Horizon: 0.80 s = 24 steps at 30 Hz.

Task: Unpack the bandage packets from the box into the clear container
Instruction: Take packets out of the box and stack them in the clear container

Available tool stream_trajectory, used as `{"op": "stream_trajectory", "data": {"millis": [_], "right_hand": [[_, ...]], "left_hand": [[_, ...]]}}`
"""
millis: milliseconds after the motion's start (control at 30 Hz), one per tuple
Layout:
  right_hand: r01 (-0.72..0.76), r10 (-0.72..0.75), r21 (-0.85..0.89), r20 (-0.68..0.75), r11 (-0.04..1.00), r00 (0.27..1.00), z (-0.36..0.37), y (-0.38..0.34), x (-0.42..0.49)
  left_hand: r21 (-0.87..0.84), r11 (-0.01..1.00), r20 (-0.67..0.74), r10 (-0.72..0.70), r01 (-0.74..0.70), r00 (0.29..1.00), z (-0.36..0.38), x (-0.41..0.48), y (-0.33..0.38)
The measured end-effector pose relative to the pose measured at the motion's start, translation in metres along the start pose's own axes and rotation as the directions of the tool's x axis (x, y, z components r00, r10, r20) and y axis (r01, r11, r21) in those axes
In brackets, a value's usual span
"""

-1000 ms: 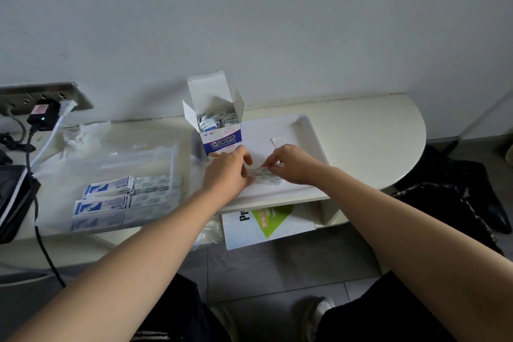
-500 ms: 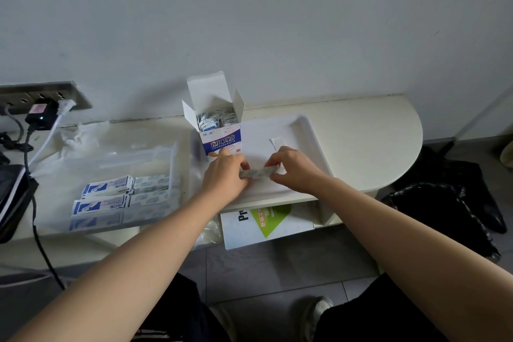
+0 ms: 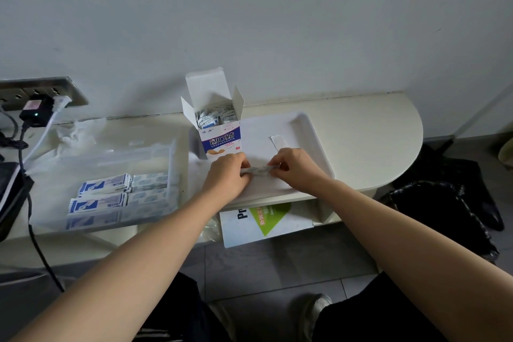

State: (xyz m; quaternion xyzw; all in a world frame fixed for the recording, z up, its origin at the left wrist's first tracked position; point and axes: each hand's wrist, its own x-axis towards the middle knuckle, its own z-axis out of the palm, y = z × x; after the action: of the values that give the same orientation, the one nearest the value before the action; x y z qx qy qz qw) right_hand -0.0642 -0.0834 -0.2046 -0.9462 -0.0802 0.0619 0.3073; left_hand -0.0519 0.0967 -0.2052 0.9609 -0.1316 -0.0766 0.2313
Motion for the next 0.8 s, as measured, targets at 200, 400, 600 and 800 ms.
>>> {"op": "stream_trajectory", "data": {"millis": [200, 400, 600, 800], "right_hand": [[-0.037, 0.037, 0.2, 0.004, 0.979, 0.999, -0.009, -0.013, -0.002], [-0.002, 0.005, 0.257, -0.013, 0.966, 1.0, -0.013, -0.037, -0.005], [0.0, 0.001, 0.42, -0.001, 0.908, 1.0, -0.008, -0.074, -0.001], [-0.039, 0.035, 0.555, 0.018, 0.831, 0.999, 0.011, -0.112, 0.011]], "left_hand": [[-0.037, 0.999, -0.001, 0.008, -0.008, 1.0, -0.018, -0.005, -0.001], [-0.069, 0.997, 0.062, 0.047, -0.043, 0.997, -0.043, -0.018, -0.003], [-0.037, 0.997, 0.011, 0.067, -0.066, 0.998, -0.081, -0.033, -0.018], [-0.077, 0.997, -0.012, -0.016, 0.015, 1.0, -0.114, -0.052, -0.043]]}}
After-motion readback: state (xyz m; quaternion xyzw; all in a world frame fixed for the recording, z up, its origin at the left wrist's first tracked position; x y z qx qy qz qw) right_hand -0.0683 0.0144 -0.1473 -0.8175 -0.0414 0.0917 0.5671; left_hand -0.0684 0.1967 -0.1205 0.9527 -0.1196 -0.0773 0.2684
